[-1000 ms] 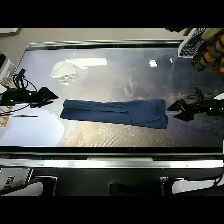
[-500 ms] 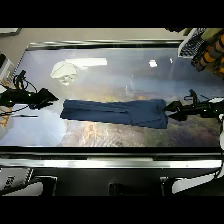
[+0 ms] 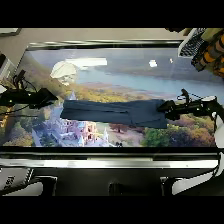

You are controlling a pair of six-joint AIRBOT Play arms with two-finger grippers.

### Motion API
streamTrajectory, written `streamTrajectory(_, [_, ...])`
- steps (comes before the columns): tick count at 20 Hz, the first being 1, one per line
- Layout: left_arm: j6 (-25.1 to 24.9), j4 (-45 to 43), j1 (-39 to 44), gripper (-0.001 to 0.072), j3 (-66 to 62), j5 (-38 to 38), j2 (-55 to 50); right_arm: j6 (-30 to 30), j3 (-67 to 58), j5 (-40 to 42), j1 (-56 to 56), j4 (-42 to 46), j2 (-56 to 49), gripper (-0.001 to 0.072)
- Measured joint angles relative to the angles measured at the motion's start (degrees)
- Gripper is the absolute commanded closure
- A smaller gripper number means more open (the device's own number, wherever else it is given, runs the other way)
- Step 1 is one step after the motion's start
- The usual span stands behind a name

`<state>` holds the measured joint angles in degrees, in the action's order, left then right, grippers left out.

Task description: Fold the clothes and pants, and hang the long-sleeved shirts on hangers.

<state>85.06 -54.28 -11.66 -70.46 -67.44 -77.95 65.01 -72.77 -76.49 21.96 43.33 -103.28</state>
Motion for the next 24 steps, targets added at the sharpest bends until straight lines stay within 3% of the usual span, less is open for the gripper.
streamTrajectory(1, [0.00,0.00,0.00,0.0238,0.00,0.09,0.00,0.42,0.00,0.44,-1.05,1.09,0.00,0.0171])
streamTrajectory(4, [0.00,0.00,0.00,0.0250,0.00,0.24,0.00,1.88,0.09,1.64,-3.45,4.42,-0.11,0.0557])
streamTrajectory(5, [0.02,0.00,0.00,0.0260,0.00,0.31,0.00,2.34,0.13,2.05,-3.89,5.16,-0.09,0.0633])
streamTrajectory(6, [0.02,0.02,0.00,0.0336,0.00,0.31,0.00,2.75,0.13,2.23,-4.24,5.60,0.09,0.0678])
streamTrajectory(7, [0.02,0.09,0.00,0.0546,0.00,0.31,0.00,3.17,0.13,2.56,-4.46,6.05,0.52,0.0678])
streamTrajectory(8, [0.02,0.26,0.02,0.0691,0.00,0.33,0.00,3.91,0.15,2.67,-4.66,6.80,1.22,0.0678])
streamTrajectory(12, [1.07,2.36,2.62,0.0690,-0.02,0.70,-0.74,7.76,0.07,1.22,-4.94,6.97,6.71,0.0678])
streamTrajectory(17, [9.62,4.48,15.96,0.0691,-0.02,5.99,-6.03,15.17,-1.99,-2.56,-4.98,6.58,14.40,0.0679])
streamTrajectory(20, [17.44,6.99,27.36,0.0691,-0.02,15.13,-11.02,19.54,-6.12,-4.61,-5.01,6.56,18.45,0.0679])
streamTrajectory(24, [22.21,19.02,40.35,0.0691,-0.55,30.40,-18.08,24.30,-12.48,-8.09,-5.79,6.40,21.94,0.0679])
